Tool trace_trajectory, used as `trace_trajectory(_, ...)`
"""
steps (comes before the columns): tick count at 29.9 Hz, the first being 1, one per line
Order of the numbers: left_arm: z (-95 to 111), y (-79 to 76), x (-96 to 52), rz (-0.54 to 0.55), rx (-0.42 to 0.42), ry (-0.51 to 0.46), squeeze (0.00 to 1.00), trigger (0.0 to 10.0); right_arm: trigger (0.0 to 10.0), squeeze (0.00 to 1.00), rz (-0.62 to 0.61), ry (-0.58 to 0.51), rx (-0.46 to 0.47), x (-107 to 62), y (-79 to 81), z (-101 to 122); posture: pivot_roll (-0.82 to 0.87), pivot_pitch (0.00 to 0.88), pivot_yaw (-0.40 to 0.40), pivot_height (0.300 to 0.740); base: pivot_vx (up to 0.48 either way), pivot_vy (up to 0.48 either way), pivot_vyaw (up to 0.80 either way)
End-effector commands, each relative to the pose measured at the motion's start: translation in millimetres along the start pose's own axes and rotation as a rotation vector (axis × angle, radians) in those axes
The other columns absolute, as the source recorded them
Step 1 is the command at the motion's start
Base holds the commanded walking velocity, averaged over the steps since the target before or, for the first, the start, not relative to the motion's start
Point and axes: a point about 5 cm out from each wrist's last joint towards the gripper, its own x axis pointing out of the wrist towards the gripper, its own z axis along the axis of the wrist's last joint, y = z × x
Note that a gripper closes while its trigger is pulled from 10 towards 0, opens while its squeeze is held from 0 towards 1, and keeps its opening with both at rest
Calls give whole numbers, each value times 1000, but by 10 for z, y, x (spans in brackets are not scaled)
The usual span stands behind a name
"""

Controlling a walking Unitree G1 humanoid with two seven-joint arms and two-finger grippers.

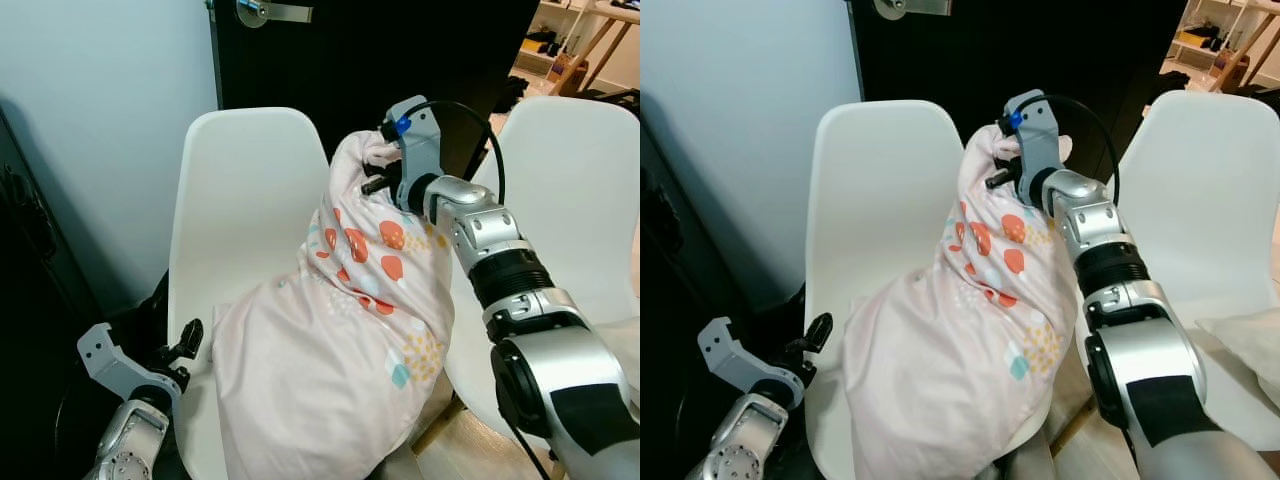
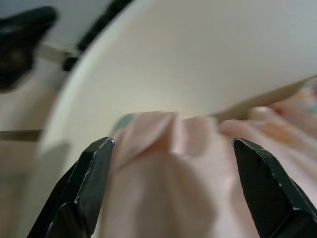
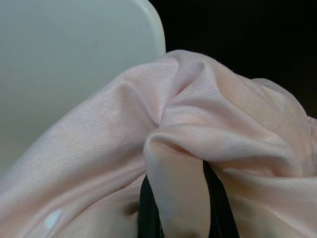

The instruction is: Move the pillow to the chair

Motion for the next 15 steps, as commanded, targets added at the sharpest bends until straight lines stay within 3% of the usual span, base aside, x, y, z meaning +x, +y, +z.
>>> trace_trajectory(1, -48, -93, 35, -88, -66, 7, 0, 10000, 10000, 0, 34, 27, 8, 26, 67, -66, -17, 0, -104, 455, 0, 0, 0)
trace_trajectory(5, -77, -135, 44, -146, -103, 29, 0, 10000, 10000, 0, 44, 4, 17, 24, 77, -25, -23, 0, -101, 446, 0, 0, 0)
trace_trajectory(8, -233, -143, 35, -212, -193, 134, 0, 10000, 10000, 0, 48, -34, 30, 20, 74, 69, -25, 0, -99, 446, 0, 0, 0)
trace_trajectory(15, -363, -27, 35, -153, -271, 193, 0, 10000, 10000, 0, 53, -53, 35, 24, 83, 131, -29, 0, -101, 446, 0, 0, 0)
